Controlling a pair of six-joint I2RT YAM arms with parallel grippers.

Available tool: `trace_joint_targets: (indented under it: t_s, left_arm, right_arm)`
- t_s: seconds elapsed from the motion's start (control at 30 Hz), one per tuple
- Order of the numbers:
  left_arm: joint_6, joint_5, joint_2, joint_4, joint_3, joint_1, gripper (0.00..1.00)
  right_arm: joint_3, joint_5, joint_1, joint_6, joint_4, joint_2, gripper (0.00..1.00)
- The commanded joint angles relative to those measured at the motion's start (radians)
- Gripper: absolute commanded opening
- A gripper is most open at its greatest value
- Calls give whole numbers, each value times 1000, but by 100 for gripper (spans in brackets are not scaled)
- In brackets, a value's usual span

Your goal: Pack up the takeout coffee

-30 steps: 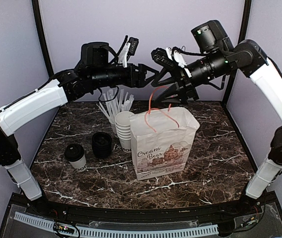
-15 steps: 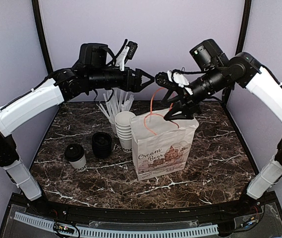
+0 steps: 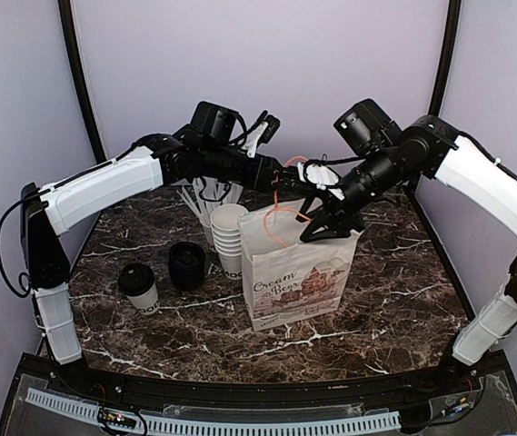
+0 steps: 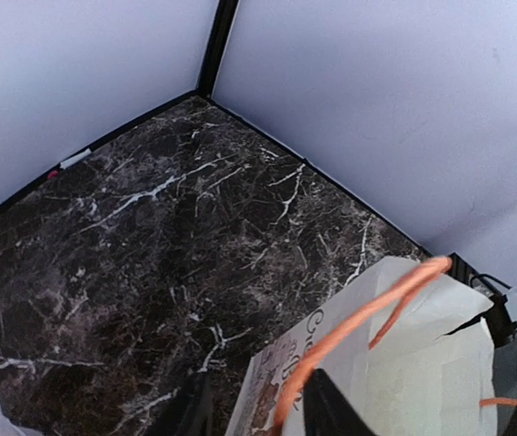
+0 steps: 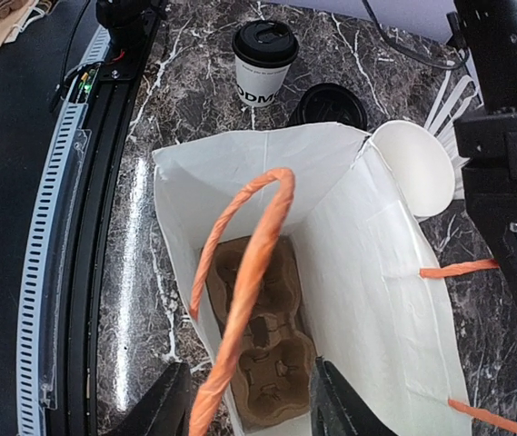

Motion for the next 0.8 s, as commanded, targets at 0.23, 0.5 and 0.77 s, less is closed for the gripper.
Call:
trace_joint_targets:
  t_s: [0.23, 0.5, 0.77]
  left_arm:
    - [-79, 199, -40, 69, 78, 32, 0]
    - [-191, 279, -99, 179, 127, 32, 0]
    - [-189, 262, -91, 159, 183, 32, 0]
  right_arm:
    - [186, -27, -3, 19, -3, 2, 0]
    - [341, -95, -10, 28, -7, 2, 0]
    - [412, -100, -11, 21, -2, 18, 0]
